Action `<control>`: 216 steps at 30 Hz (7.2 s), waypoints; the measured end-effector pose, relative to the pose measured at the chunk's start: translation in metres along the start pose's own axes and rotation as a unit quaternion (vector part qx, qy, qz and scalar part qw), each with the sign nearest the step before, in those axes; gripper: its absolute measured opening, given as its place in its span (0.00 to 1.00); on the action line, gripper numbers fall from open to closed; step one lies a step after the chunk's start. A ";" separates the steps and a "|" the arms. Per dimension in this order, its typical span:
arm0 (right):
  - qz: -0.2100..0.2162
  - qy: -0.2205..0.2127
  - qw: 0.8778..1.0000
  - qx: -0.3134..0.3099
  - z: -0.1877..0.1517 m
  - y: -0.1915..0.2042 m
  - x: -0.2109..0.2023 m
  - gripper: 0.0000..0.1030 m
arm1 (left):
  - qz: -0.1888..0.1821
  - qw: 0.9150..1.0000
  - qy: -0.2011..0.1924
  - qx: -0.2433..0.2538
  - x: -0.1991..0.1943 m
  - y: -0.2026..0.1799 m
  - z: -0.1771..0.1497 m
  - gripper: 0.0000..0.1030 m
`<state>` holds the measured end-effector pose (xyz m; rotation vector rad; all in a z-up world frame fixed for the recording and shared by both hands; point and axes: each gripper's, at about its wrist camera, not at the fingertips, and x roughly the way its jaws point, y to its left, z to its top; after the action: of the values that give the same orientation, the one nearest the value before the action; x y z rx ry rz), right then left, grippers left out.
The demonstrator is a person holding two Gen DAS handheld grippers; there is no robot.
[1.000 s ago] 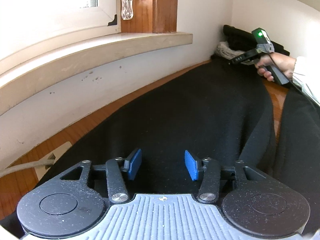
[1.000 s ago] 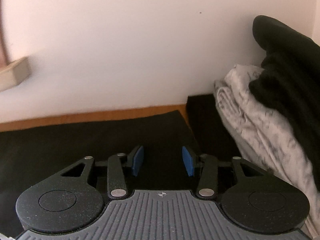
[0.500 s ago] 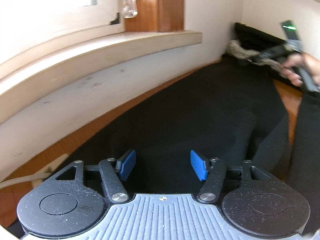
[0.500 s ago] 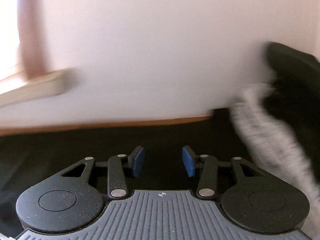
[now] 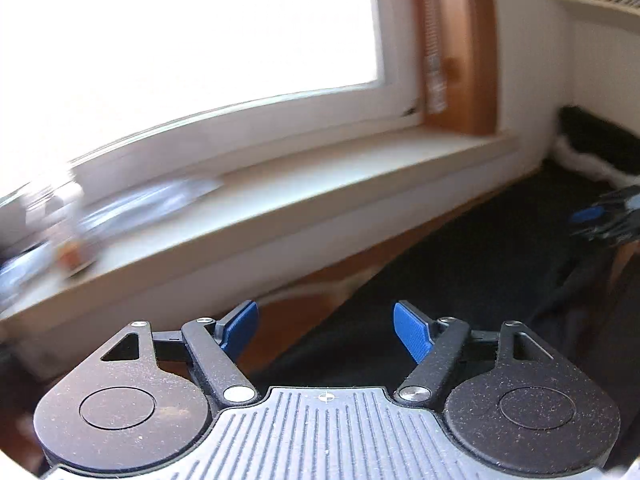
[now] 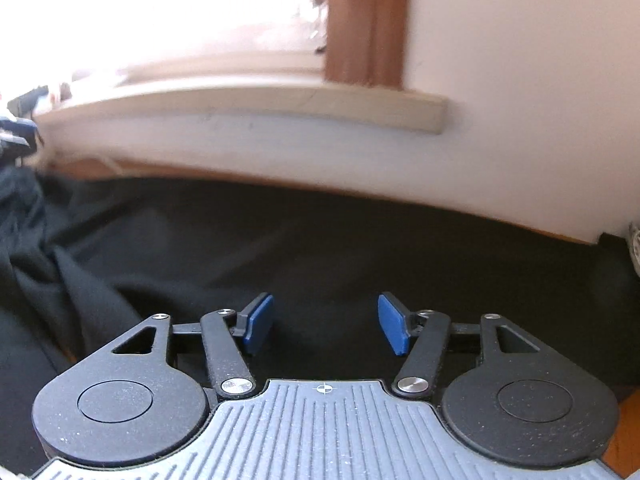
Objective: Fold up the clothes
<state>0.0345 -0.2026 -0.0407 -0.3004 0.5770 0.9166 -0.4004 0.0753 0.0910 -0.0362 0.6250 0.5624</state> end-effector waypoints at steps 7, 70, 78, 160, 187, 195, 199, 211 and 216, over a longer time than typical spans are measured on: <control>-0.021 -0.004 0.999 -0.029 -0.009 0.022 0.001 0.58 | 0.060 0.997 0.026 -0.043 -0.048 0.053 -0.057 0.76; -0.149 -0.001 0.980 0.134 -0.162 -0.142 -0.219 0.39 | -0.150 0.981 -0.082 0.091 -0.035 -0.161 -0.001 0.06; -0.165 -0.018 0.970 0.176 -0.177 -0.170 -0.211 0.47 | -0.158 0.983 -0.050 0.079 -0.010 -0.162 -0.004 0.06; -0.086 -0.026 0.992 -0.094 -0.036 0.031 -0.021 0.56 | 0.057 0.961 0.016 -0.270 -0.156 0.110 -0.165 0.66; -0.038 -0.053 0.996 -0.067 -0.028 0.031 -0.039 0.52 | 0.149 0.983 -0.094 -0.042 -0.104 0.084 -0.017 0.16; -0.024 -0.113 0.991 -0.069 -0.001 0.063 -0.040 0.49 | 0.177 0.966 -0.186 -0.018 -0.152 0.088 0.069 0.16; -0.017 -0.098 0.993 -0.067 -0.010 0.067 -0.033 0.49 | 0.203 0.978 -0.027 -0.044 -0.078 0.118 0.036 0.33; -0.001 -0.070 0.994 -0.081 -0.023 0.069 -0.031 0.51 | 0.126 0.988 0.019 -0.089 -0.076 0.097 -0.079 0.67; -0.001 -0.076 0.993 -0.085 -0.019 0.072 -0.032 0.51 | 0.060 0.986 0.009 -0.153 -0.104 0.084 -0.131 0.67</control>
<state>-0.0455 -0.1911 -0.0380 -0.3805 0.3579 0.9807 -0.5842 0.0704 0.0543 -0.2943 0.5561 0.7730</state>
